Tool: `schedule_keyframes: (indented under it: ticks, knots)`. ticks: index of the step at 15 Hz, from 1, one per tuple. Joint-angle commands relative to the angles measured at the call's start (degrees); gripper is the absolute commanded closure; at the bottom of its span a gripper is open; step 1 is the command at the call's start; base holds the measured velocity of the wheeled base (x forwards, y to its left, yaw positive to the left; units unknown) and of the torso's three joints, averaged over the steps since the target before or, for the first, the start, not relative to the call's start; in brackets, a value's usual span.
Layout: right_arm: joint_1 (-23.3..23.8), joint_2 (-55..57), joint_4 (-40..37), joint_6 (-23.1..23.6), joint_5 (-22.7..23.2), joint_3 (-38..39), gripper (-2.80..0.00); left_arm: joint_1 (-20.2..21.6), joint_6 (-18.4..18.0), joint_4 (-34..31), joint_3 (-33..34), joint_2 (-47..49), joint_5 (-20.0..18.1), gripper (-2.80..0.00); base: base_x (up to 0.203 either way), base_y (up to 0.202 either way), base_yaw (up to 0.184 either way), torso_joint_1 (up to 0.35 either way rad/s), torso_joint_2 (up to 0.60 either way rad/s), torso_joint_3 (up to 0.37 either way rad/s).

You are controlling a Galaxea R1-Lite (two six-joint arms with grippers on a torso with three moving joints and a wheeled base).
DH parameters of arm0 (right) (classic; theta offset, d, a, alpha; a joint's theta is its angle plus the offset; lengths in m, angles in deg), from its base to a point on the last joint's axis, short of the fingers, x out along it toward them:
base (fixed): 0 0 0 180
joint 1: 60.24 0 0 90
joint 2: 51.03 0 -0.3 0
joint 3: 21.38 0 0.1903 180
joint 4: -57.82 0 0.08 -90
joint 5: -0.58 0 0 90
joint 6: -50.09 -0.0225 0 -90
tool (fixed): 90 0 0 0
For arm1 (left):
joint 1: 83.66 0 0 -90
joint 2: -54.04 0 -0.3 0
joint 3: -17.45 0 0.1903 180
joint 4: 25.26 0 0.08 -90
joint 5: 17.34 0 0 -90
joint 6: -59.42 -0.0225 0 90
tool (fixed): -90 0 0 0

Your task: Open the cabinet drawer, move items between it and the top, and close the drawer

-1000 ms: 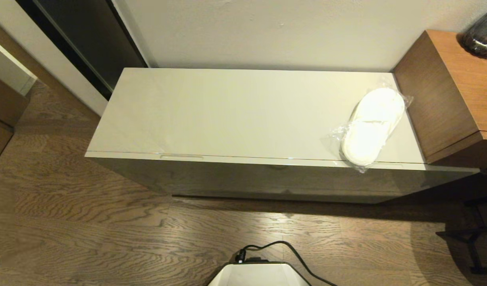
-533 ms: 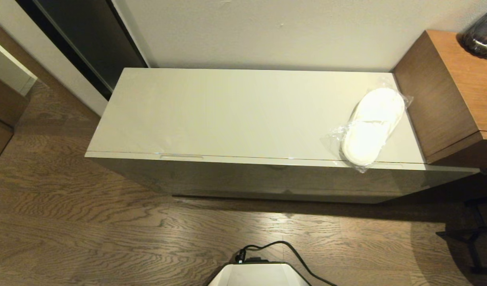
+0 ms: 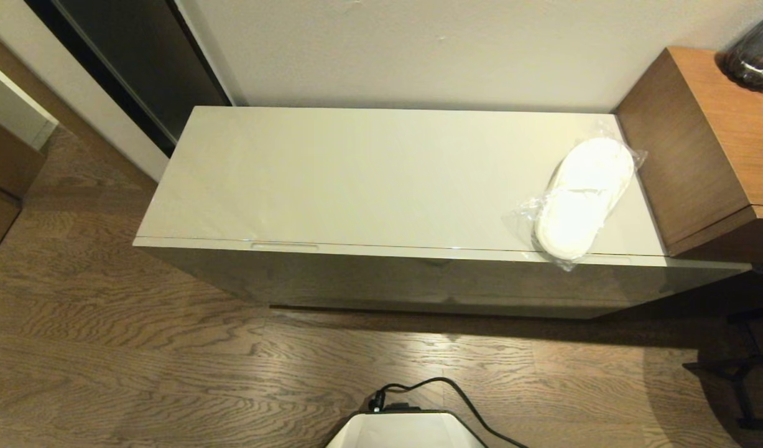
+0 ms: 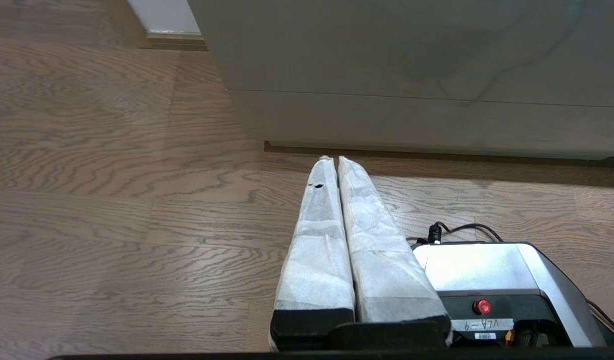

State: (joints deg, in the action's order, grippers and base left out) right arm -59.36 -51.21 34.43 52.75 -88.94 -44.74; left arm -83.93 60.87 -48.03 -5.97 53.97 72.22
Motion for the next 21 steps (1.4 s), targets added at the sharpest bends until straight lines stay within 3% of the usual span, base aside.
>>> schedule_keyframes:
  ticks: [1,13,17,21]
  knots:
    - [0.00,0.09,-0.06,-0.37,-0.05,0.09,0.00,-0.08,-0.04,0.02,0.05,0.07,0.00,0.00,0.000,0.000,0.000,0.000,0.00,0.000]
    - [0.00,0.11,-0.03,-0.78,-0.07,-0.02,0.00,-0.08,0.04,0.02,-0.04,0.07,0.00,0.00,0.000,0.000,0.000,0.000,0.00,0.000]
    - [0.00,0.18,-4.02,-2.04,-0.22,-1.41,0.00,0.00,0.04,0.02,-0.04,0.07,0.00,0.00,0.000,0.000,0.000,0.000,0.00,0.000]
    - [0.00,0.09,0.21,-2.13,-0.14,0.00,0.00,-0.08,0.04,0.02,0.01,0.07,0.00,0.00,0.000,0.000,0.000,0.000,0.00,0.000]
